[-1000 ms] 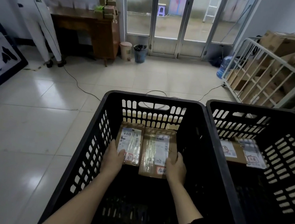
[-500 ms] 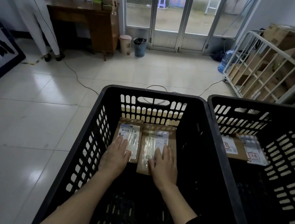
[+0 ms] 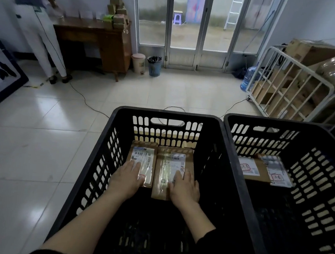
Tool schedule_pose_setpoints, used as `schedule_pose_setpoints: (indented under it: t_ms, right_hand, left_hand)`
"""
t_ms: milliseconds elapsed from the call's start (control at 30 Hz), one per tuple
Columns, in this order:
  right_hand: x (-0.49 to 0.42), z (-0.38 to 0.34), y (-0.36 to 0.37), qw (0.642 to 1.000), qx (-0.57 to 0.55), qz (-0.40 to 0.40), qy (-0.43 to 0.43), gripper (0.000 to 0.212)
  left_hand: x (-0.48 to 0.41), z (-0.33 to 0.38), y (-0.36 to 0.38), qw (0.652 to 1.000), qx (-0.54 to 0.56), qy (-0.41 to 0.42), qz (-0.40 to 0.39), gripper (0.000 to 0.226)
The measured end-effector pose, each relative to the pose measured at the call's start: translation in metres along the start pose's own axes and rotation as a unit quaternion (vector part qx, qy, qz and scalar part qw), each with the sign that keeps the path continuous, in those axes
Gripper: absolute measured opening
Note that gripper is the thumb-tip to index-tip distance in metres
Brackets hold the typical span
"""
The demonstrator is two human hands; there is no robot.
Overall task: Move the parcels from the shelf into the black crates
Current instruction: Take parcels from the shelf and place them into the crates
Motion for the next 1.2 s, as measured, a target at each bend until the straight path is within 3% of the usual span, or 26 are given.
schedule_pose_setpoints:
  t_ms: [467, 933, 1200]
  right_hand:
    - [0.073, -0.022, -0.072, 0.996, 0.061, 0.058, -0.025, 0.053]
    - [0.211, -0.029, -0.097, 0.992, 0.045, 0.113, 0.035, 0.053]
    - [0.298, -0.007, -0.090, 0.985, 0.030, 0.144, 0.086, 0.052]
  left_hand:
    - [0.066, 0.024, -0.060, 0.996, -0.021, 0.073, 0.052, 0.058]
    - [0.162, 0.045, -0.096, 0.976, 0.014, 0.177, 0.122, 0.055]
    - [0.227, 0.078, -0.085, 0.964, 0.016, 0.241, 0.112, 0.058]
Point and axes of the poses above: each hand's wrist, its own x-axis away from the middle knuckle, its own y-axis out of the palm, z = x × y, the point moved 8 cm from there along -x, towards the middle knuckle, and after that the axes turned 3 degrees about x, right-handed, at the moved point
